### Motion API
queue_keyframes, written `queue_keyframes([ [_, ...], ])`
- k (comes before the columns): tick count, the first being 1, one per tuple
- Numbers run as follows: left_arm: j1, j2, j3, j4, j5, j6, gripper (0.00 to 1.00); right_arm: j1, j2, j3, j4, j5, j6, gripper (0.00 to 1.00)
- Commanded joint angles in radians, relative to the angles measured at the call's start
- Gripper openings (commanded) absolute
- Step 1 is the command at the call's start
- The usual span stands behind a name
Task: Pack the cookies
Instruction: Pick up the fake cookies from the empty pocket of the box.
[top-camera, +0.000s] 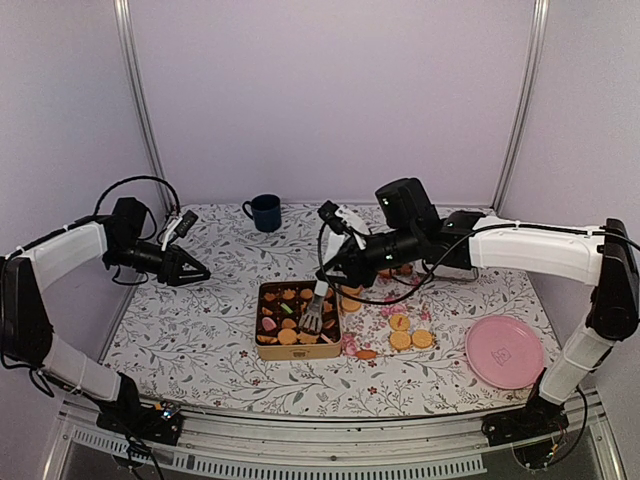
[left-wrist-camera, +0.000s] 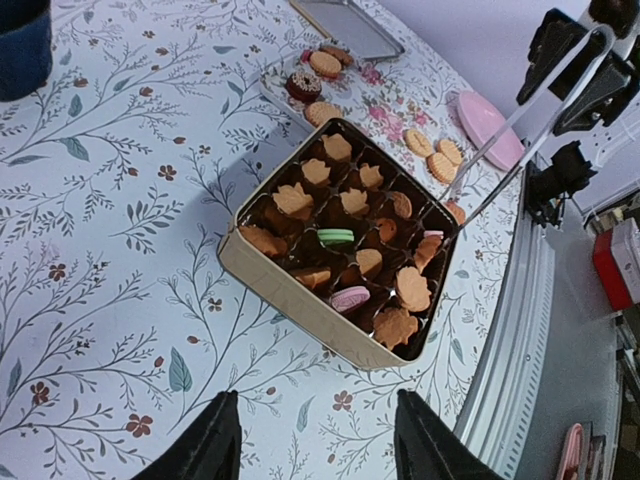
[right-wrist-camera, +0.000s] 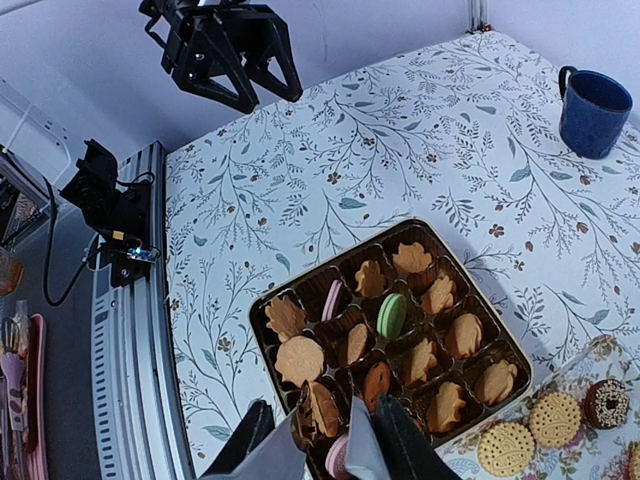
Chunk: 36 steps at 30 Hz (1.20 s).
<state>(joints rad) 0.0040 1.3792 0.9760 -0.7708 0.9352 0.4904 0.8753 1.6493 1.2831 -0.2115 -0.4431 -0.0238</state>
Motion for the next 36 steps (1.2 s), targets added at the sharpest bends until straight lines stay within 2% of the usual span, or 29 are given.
queue_keyframes([
  [1,0.011,-0.024,-0.01,-0.007,0.014,0.015,0.52,0.016,0.021,0.052,0.0,0.005,-0.017,0.31],
  [5,0.015,-0.025,-0.008,-0.007,0.013,0.016,0.52,0.025,0.027,0.064,-0.018,0.013,-0.02,0.29],
  [15,0.021,-0.022,0.001,-0.007,0.011,0.022,0.52,0.048,0.02,0.062,-0.072,0.03,-0.037,0.29],
  [20,0.021,-0.023,0.0,-0.007,0.01,0.022,0.51,0.047,0.001,0.064,-0.067,0.056,-0.036,0.12],
  [25,0.022,-0.023,-0.001,-0.007,0.012,0.022,0.51,0.051,-0.024,0.057,-0.073,0.088,-0.022,0.02],
  [36,0.024,-0.023,-0.018,0.009,0.015,0.019,0.51,0.084,-0.113,-0.004,-0.02,0.222,0.066,0.0],
])
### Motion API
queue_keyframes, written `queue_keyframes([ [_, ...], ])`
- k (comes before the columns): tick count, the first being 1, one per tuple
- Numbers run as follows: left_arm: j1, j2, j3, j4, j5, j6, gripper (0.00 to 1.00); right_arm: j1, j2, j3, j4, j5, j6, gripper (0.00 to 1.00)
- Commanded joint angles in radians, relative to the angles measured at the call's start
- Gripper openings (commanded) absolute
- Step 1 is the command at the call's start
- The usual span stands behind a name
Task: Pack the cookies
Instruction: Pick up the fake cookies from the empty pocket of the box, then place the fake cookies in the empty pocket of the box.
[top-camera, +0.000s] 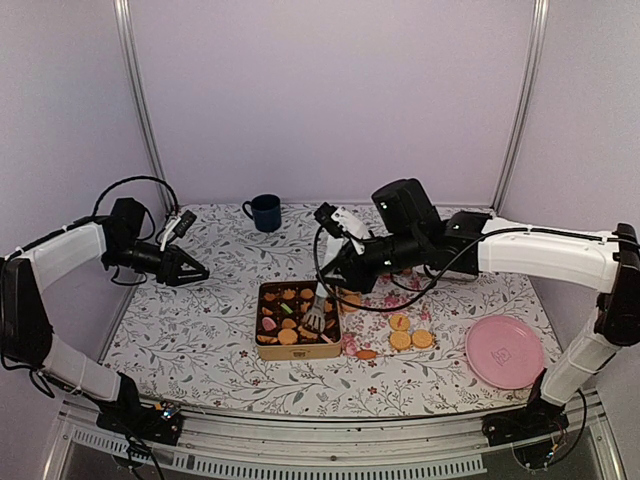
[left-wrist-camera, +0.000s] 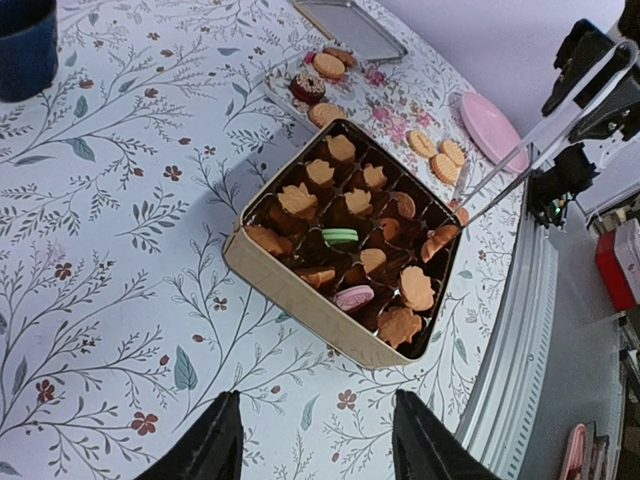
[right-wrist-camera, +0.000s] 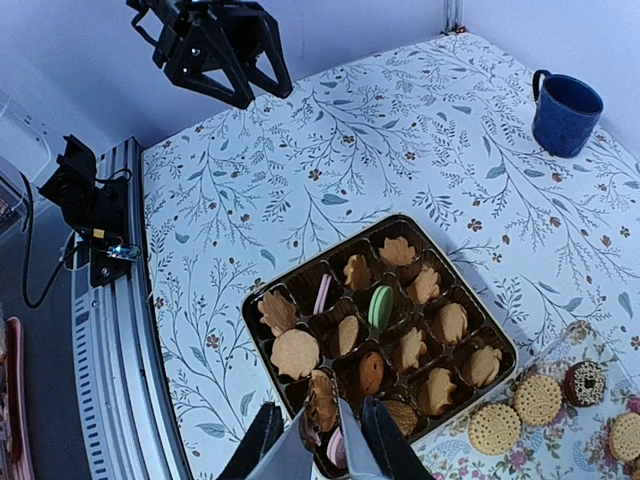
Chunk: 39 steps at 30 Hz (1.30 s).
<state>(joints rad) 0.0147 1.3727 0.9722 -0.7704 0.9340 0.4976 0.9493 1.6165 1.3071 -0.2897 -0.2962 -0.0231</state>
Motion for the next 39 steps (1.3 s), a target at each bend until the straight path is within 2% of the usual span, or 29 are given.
queue_keyframes([
  [1,0.013,-0.017,-0.014,0.009,0.016,0.012,0.51,0.016,-0.087,-0.036,0.067,0.089,0.08,0.0],
  [9,0.013,-0.013,-0.014,0.014,0.022,0.012,0.51,0.088,-0.082,-0.068,0.064,0.264,0.158,0.0],
  [23,0.013,-0.014,-0.01,0.015,0.024,0.016,0.51,0.139,-0.015,-0.012,0.008,0.378,0.206,0.01],
  [31,0.013,-0.017,-0.013,0.014,0.024,0.021,0.51,0.144,-0.027,0.001,0.023,0.398,0.202,0.27],
  [39,0.013,-0.019,-0.013,0.015,0.033,0.019,0.51,0.144,-0.053,0.01,0.043,0.401,0.196,0.33],
])
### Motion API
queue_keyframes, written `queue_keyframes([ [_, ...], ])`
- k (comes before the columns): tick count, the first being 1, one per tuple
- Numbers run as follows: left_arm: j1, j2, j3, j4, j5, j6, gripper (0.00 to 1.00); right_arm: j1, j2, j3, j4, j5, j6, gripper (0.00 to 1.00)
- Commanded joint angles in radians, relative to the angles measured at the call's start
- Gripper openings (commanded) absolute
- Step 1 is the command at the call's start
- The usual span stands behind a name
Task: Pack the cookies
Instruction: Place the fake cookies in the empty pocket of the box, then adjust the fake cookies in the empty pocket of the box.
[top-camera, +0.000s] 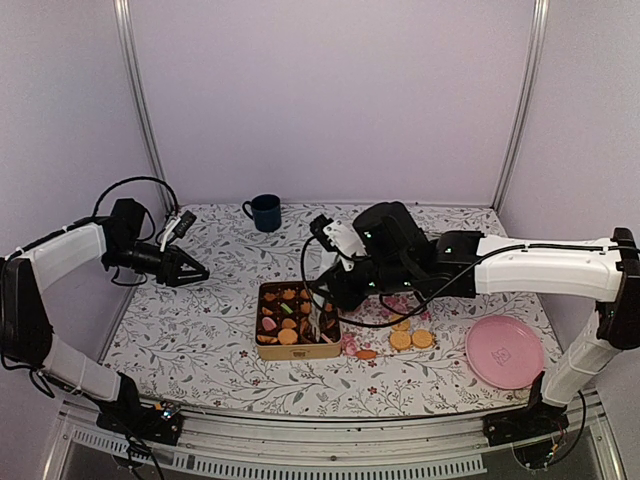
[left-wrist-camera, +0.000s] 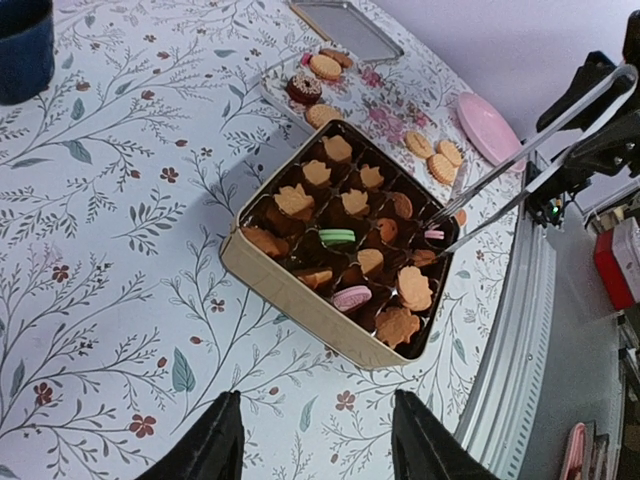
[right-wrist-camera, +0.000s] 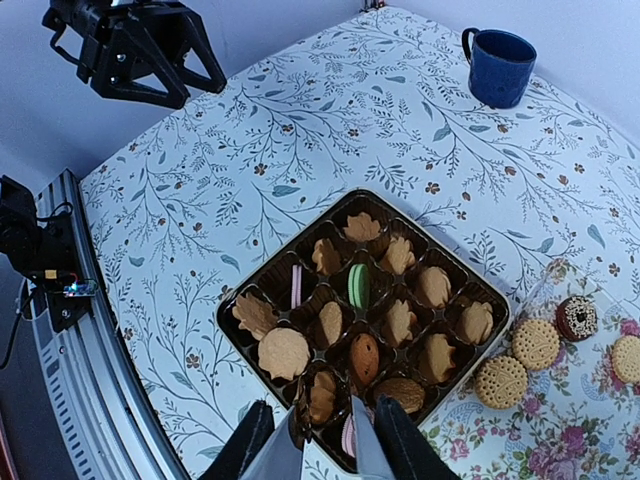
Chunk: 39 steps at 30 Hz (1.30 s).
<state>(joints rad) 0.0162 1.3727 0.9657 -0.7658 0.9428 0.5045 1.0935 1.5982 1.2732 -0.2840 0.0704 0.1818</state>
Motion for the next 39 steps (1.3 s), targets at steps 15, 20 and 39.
queue_keyframes([
  [15,0.011,-0.017,-0.001,0.005,0.029,0.011,0.51,-0.001,0.033,0.133,0.068,-0.052,-0.038,0.34],
  [20,0.012,-0.021,0.003,-0.009,0.021,0.023,0.51,0.0,0.098,0.188,0.08,-0.12,-0.072,0.35],
  [39,0.014,-0.031,0.005,-0.029,0.018,0.034,0.51,0.017,0.25,0.333,0.036,-0.345,-0.293,0.39],
])
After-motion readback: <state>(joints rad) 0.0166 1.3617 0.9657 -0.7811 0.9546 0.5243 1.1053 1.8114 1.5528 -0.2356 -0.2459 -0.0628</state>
